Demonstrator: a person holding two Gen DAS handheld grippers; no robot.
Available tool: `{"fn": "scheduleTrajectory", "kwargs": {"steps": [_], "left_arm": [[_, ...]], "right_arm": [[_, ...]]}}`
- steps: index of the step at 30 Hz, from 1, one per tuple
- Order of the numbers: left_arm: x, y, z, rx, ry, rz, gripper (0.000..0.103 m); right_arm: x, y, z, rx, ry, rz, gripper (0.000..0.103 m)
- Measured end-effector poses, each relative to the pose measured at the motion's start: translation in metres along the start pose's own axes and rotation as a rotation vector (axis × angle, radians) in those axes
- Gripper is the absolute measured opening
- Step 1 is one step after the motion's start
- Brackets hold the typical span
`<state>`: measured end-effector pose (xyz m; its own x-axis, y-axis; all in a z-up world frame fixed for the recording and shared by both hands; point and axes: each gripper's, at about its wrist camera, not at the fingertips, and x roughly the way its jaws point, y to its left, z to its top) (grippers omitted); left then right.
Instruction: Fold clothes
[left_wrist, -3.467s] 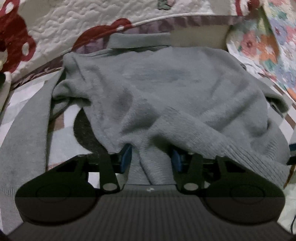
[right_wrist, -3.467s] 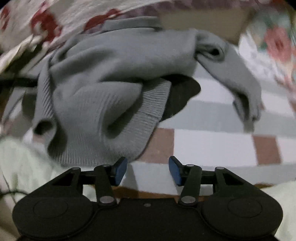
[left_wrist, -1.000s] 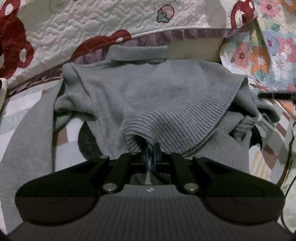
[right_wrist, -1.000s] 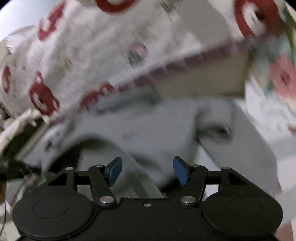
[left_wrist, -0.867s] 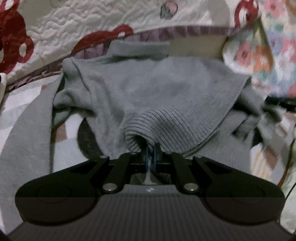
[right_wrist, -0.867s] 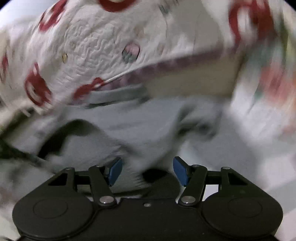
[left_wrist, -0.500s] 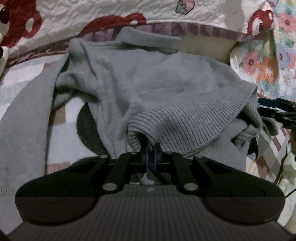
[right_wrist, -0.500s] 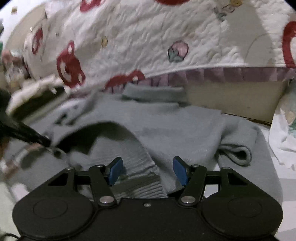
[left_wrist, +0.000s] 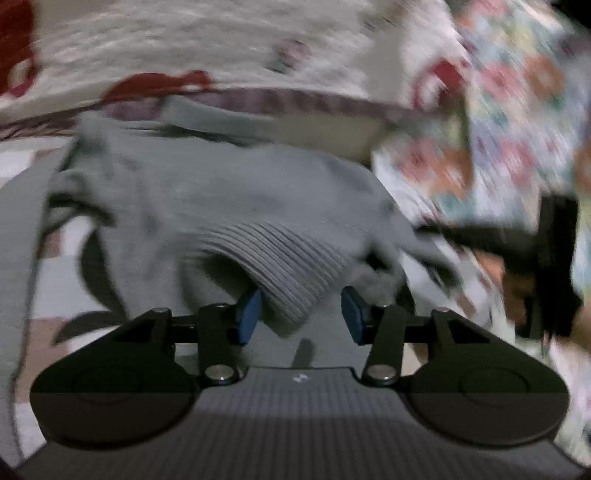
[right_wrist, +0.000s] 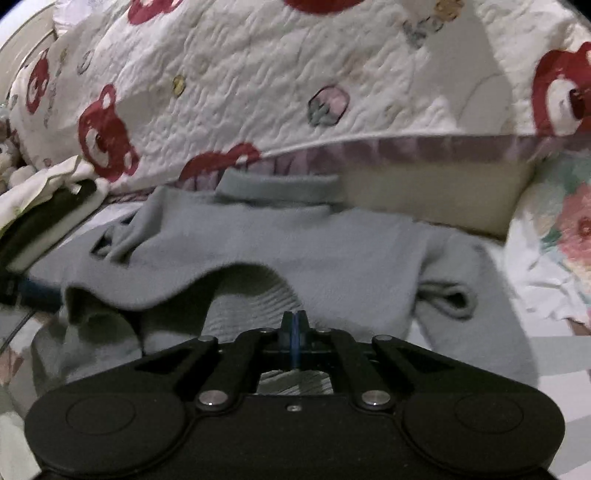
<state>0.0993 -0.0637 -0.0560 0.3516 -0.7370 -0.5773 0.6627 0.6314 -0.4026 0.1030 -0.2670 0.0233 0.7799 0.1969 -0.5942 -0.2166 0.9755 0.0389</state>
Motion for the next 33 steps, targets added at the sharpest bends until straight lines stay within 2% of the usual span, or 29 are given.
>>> {"fn": "scheduleTrajectory", "kwargs": {"steps": [3, 5, 7, 8, 9, 10, 11, 13, 14, 16, 18, 20, 21, 23, 24, 25, 26, 27, 28, 29, 33], "left_arm": [[0.016, -0.020, -0.004, 0.081, 0.036, -0.021, 0.048], [0.027, -0.026, -0.002, 0.111, 0.047, 0.026, 0.050], [0.036, -0.021, 0.003, 0.072, 0.062, 0.066, 0.050], [0.040, -0.017, 0.005, 0.040, 0.068, 0.070, 0.050], [0.044, -0.017, 0.006, 0.038, 0.053, 0.045, 0.051], [0.048, -0.017, 0.007, 0.041, 0.035, 0.017, 0.058], [0.055, -0.023, 0.006, 0.088, 0.041, 0.006, 0.062], [0.072, -0.039, 0.006, 0.200, 0.100, 0.081, 0.065], [0.077, -0.044, 0.005, 0.228, 0.102, 0.124, 0.065], [0.083, -0.046, 0.003, 0.233, 0.110, 0.162, 0.070], [0.094, -0.045, -0.002, 0.243, 0.167, 0.221, 0.075], [0.101, -0.042, -0.009, 0.256, 0.226, 0.268, 0.075], [0.099, -0.041, -0.011, 0.244, 0.222, 0.265, 0.075], [0.094, -0.036, -0.011, 0.227, 0.219, 0.254, 0.075], [0.092, -0.034, -0.011, 0.218, 0.217, 0.248, 0.067], [0.090, -0.032, -0.012, 0.210, 0.216, 0.242, 0.049], [0.087, -0.026, -0.012, 0.178, 0.199, 0.235, 0.036], [0.084, -0.020, -0.012, 0.143, 0.180, 0.228, 0.023], [0.078, -0.016, -0.013, 0.110, 0.162, 0.223, 0.011], [0.073, -0.012, -0.013, 0.076, 0.144, 0.219, 0.009], [0.029, -0.032, -0.013, 0.243, 0.030, 0.316, 0.008]], "right_arm": [[-0.005, -0.006, 0.003, 0.034, 0.014, 0.079, 0.001], [-0.005, -0.006, -0.001, 0.012, 0.006, 0.145, 0.009], [0.001, -0.007, -0.009, -0.008, 0.026, 0.181, 0.035], [0.005, -0.008, -0.012, -0.016, 0.030, 0.165, 0.067], [0.010, -0.008, -0.016, -0.024, 0.033, 0.137, 0.083], [0.016, -0.010, -0.019, -0.029, 0.039, 0.110, 0.084], [0.022, -0.013, -0.021, -0.026, 0.045, 0.098, 0.084], [0.037, -0.022, -0.022, 0.011, 0.073, 0.137, 0.084], [0.045, -0.027, -0.023, 0.032, 0.089, 0.160, 0.084], [0.060, -0.033, -0.025, 0.085, 0.119, 0.205, 0.085], [0.075, -0.040, -0.031, 0.161, 0.152, 0.247, 0.089], [0.088, -0.049, -0.040, 0.263, 0.191, 0.258, 0.089], [0.089, -0.049, -0.043, 0.299, 0.206, 0.259, 0.089], [0.084, -0.041, -0.045, 0.289, 0.201, 0.297, 0.085], [0.079, -0.034, -0.045, 0.236, 0.194, 0.310, 0.062], [0.073, -0.028, -0.044, 0.177, 0.187, 0.321, 0.048], [0.068, -0.023, -0.043, 0.143, 0.187, 0.313, 0.024], [0.060, -0.018, -0.042, 0.120, 0.178, 0.295, 0.016], [0.052, -0.014, -0.040, 0.099, 0.164, 0.274, 0.015], [0.043, -0.009, -0.039, 0.077, 0.150, 0.254, 0.014], [0.001, 0.008, -0.032, 0.024, 0.108, 0.126, 0.010]]}}
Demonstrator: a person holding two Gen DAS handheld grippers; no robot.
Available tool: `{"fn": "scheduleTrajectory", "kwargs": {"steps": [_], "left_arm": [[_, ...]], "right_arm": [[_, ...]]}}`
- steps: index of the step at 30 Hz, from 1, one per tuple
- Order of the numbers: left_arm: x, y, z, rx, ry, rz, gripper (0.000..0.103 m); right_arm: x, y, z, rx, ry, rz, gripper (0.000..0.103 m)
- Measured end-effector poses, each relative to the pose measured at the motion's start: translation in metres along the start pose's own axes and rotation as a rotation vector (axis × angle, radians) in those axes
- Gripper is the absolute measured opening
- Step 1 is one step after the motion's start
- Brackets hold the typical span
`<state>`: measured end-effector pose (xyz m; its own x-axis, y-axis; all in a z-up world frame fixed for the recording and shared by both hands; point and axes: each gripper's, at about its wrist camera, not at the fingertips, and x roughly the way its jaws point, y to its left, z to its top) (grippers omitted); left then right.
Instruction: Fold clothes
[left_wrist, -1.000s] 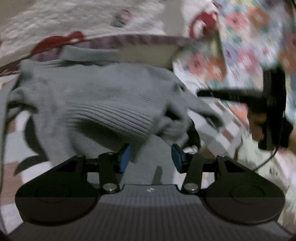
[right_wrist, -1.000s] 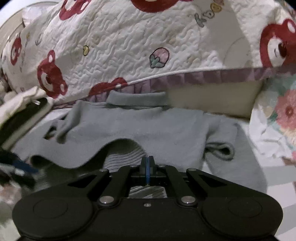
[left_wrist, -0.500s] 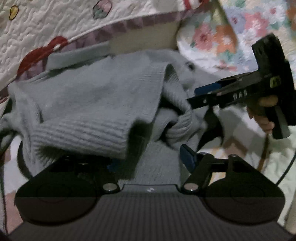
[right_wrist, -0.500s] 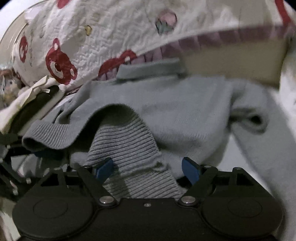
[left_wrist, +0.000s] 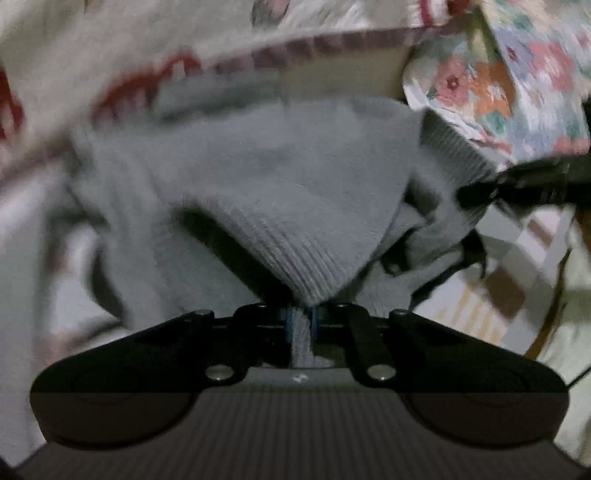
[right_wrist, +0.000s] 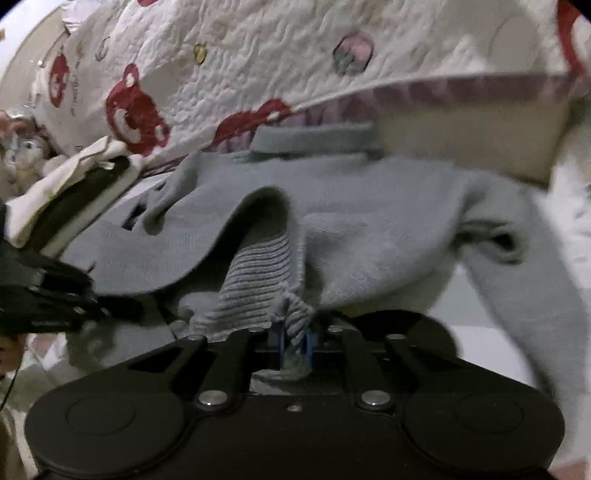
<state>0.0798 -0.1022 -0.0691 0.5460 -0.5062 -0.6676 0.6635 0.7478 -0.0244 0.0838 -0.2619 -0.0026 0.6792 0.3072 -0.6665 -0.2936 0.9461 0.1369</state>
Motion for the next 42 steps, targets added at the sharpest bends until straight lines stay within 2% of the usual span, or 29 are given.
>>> {"fn": "scheduleTrajectory", "kwargs": {"steps": [1, 2, 5, 7, 10, 13, 15, 18, 20, 22, 25, 28, 30, 33, 34, 36, 38, 40, 41, 42], "left_arm": [[-0.012, -0.001, 0.001, 0.039, -0.032, 0.029, 0.008], [-0.026, 0.002, 0.001, 0.033, -0.053, 0.041, 0.008], [-0.058, 0.025, -0.005, -0.091, -0.064, 0.008, 0.008], [-0.065, 0.039, -0.016, -0.177, -0.035, -0.034, 0.008], [-0.066, 0.054, -0.033, -0.264, 0.022, -0.069, 0.008], [-0.063, 0.064, -0.051, -0.327, 0.087, -0.087, 0.009], [-0.065, 0.065, -0.056, -0.340, 0.097, -0.120, 0.010], [-0.065, 0.061, -0.059, -0.329, 0.114, -0.151, 0.014], [-0.067, 0.056, -0.060, -0.303, 0.120, -0.173, 0.023], [-0.069, 0.048, -0.057, -0.250, 0.117, -0.187, 0.042], [-0.067, 0.031, -0.052, -0.133, 0.131, -0.132, 0.057], [-0.054, 0.015, -0.052, -0.022, 0.172, -0.066, 0.060], [-0.044, 0.013, -0.054, 0.003, 0.200, -0.036, 0.058], [-0.045, 0.013, -0.053, 0.029, 0.208, -0.033, 0.016], [-0.048, 0.013, -0.051, 0.035, 0.203, -0.040, 0.010], [-0.068, 0.015, -0.044, 0.047, 0.144, -0.053, 0.010], [-0.094, 0.025, -0.029, 0.055, 0.074, 0.006, 0.010], [-0.121, 0.044, -0.014, 0.014, 0.004, 0.045, 0.010], [-0.131, 0.054, -0.007, -0.018, -0.016, 0.048, 0.010], [-0.131, 0.059, -0.011, -0.041, 0.001, 0.044, 0.010]], "right_arm": [[-0.013, 0.005, 0.000, -0.001, -0.016, -0.030, 0.010], [-0.023, 0.009, 0.000, -0.005, -0.026, -0.080, 0.009], [-0.050, 0.019, 0.000, -0.019, -0.046, -0.253, 0.009], [-0.059, 0.010, -0.012, 0.043, -0.026, -0.324, 0.009], [-0.053, -0.016, -0.036, 0.182, 0.039, -0.320, 0.009], [-0.049, -0.024, -0.051, 0.220, 0.060, -0.303, 0.010], [-0.046, -0.025, -0.053, 0.233, 0.058, -0.290, 0.012], [-0.043, -0.028, -0.055, 0.237, 0.044, -0.285, 0.015], [-0.045, -0.032, -0.056, 0.263, 0.028, -0.269, 0.016], [-0.046, -0.036, -0.060, 0.285, 0.019, -0.254, 0.017], [-0.047, -0.035, -0.063, 0.270, 0.020, -0.233, 0.017], [-0.047, -0.034, -0.066, 0.259, 0.022, -0.214, 0.017], [-0.045, -0.034, -0.069, 0.263, 0.023, -0.207, 0.017], [-0.043, -0.036, -0.071, 0.270, 0.022, -0.207, 0.019], [-0.042, -0.036, -0.071, 0.270, 0.019, -0.210, 0.019], [-0.041, -0.036, -0.072, 0.269, 0.024, -0.212, 0.024], [-0.040, -0.038, -0.073, 0.273, 0.039, -0.207, 0.025], [-0.039, -0.038, -0.075, 0.275, 0.048, -0.202, 0.025], [-0.039, -0.039, -0.076, 0.276, 0.053, -0.199, 0.026], [-0.039, -0.039, -0.078, 0.276, 0.057, -0.197, 0.026]]}}
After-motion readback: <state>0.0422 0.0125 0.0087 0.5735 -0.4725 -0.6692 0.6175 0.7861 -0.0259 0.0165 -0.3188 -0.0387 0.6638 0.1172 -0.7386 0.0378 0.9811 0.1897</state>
